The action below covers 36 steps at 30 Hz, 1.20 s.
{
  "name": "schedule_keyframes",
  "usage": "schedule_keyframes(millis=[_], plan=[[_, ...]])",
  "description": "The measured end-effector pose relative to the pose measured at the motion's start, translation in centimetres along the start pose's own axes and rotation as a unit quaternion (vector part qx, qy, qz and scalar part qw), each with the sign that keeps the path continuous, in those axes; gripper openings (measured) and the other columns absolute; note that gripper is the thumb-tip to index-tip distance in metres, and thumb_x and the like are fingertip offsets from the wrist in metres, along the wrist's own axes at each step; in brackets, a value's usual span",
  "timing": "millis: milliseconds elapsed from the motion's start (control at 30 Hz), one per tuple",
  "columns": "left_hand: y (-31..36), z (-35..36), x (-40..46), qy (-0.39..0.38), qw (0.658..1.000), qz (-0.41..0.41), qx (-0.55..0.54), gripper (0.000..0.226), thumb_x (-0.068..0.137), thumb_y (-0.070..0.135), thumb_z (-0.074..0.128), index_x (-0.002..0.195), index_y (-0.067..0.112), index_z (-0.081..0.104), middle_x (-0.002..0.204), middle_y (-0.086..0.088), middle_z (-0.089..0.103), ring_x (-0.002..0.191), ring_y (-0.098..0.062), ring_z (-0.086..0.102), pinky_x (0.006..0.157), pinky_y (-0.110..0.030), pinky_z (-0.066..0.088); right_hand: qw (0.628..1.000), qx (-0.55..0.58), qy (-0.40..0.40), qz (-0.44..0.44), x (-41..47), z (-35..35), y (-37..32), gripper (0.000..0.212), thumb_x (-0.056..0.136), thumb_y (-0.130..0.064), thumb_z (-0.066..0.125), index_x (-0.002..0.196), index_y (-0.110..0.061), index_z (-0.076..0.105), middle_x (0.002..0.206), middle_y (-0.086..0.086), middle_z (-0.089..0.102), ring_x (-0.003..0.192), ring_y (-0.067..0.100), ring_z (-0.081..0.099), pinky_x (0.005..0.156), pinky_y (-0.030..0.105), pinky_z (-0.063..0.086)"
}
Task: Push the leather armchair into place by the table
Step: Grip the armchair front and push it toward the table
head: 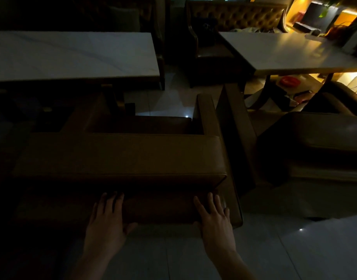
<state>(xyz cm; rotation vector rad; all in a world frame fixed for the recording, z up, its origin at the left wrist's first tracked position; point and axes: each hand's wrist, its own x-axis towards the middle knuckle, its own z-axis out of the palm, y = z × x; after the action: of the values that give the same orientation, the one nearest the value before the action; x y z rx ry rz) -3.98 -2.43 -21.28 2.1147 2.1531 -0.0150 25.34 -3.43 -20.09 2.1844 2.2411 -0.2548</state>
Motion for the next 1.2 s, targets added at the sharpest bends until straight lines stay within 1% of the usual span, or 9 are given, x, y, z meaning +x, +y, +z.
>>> schedule_keyframes(millis=[133,267,333,400,467,533,667,900,1200], plan=[[-0.1,-0.2,-0.4,-0.007,1.0,0.006,-0.005,0.091,0.072,0.068,0.059,0.143,0.013,0.044,0.143,-0.01,0.048,0.138,-0.036,0.034,0.108,-0.052,0.038,0.999,-0.001,-0.035,0.016,-0.5,0.1,0.1,0.088,0.067,-0.033,0.087,0.143,-0.032,0.044,0.145,0.019,0.048,0.135,0.042,0.043,0.094,0.062,0.048],[-0.2,-0.2,-1.7,-0.028,1.0,-0.005,-0.013,0.098,0.071,0.067,0.069,0.147,0.014,0.039,0.148,-0.009,0.043,0.142,-0.035,0.028,0.111,-0.053,0.034,0.999,-0.005,-0.03,0.01,-2.0,0.3,-0.2,0.085,0.057,-0.04,0.09,0.134,-0.028,0.057,0.134,0.02,0.059,0.124,0.041,0.055,0.083,0.059,0.055],[0.0,-0.5,-2.3,-0.039,0.999,-0.008,-0.017,0.101,0.073,0.07,0.064,0.152,0.017,0.031,0.155,-0.007,0.034,0.145,-0.033,0.021,0.113,-0.052,0.031,0.999,-0.005,-0.039,0.001,-2.8,0.1,0.1,0.091,0.06,-0.04,0.089,0.141,-0.031,0.048,0.143,0.02,0.05,0.132,0.041,0.047,0.089,0.059,0.052],[0.4,-1.0,-2.4,-0.064,0.998,-0.014,-0.016,0.103,0.077,0.074,0.054,0.156,0.018,0.017,0.161,-0.006,0.02,0.149,-0.032,0.009,0.117,-0.051,0.022,0.998,0.013,-0.057,-0.024,-3.5,-0.4,0.4,0.09,0.081,-0.04,0.072,0.153,-0.037,0.018,0.161,0.016,0.013,0.148,0.038,0.012,0.11,0.06,0.032],[1.0,-2.0,-2.2,-0.097,0.995,-0.02,0.006,0.105,0.081,0.078,0.04,0.157,0.018,-0.001,0.165,-0.007,0.002,0.15,-0.033,-0.003,0.12,-0.05,0.011,0.995,0.041,-0.087,-0.03,-3.8,-1.5,0.8,0.082,0.093,-0.041,0.054,0.153,-0.039,-0.002,0.161,0.007,-0.017,0.148,0.03,-0.016,0.12,0.054,0.012],[2.0,-3.0,-2.5,-0.128,0.991,-0.029,0.027,0.102,0.083,0.078,0.032,0.156,0.019,-0.008,0.164,-0.008,-0.005,0.149,-0.034,-0.005,0.12,-0.048,0.01,0.993,0.063,-0.095,-0.02,-3.9,-3.1,0.9,0.077,0.095,-0.051,0.046,0.153,-0.039,-0.002,0.163,0.005,-0.014,0.149,0.03,-0.015,0.121,0.052,0.011],[5.5,-5.6,-4.1,-0.135,0.991,0.023,0.002,0.091,0.084,0.079,0.028,0.155,0.028,0.002,0.164,-0.004,0.006,0.147,-0.027,0.014,0.118,-0.045,0.02,0.991,0.093,-0.089,0.021,-4.9,-5.8,1.7,0.078,0.091,-0.065,0.04,0.152,-0.039,-0.001,0.164,0.006,-0.005,0.15,0.031,-0.004,0.12,0.052,0.017],[12.4,-11.6,-4.5,-0.096,0.983,0.146,-0.055,0.09,0.085,0.079,0.034,0.155,0.032,0.004,0.164,0.001,0.013,0.149,-0.021,0.011,0.12,-0.041,0.015,0.991,0.093,-0.085,0.043,-7.2,-12.1,3.2,0.08,0.091,-0.063,0.047,0.154,-0.036,0.005,0.164,0.008,0.005,0.15,0.031,0.005,0.118,0.054,0.02],[19.7,-16.8,-5.0,-0.092,0.976,0.192,-0.05,0.099,0.077,0.085,0.04,0.155,0.034,0.007,0.164,0.001,0.012,0.15,-0.021,0.006,0.121,-0.044,0.008,0.991,0.099,-0.076,0.057,-10.0,-18.4,9.9,0.094,0.082,-0.062,0.062,0.153,-0.037,0.006,0.164,0.011,0.006,0.149,0.034,0.009,0.117,0.055,0.023]])
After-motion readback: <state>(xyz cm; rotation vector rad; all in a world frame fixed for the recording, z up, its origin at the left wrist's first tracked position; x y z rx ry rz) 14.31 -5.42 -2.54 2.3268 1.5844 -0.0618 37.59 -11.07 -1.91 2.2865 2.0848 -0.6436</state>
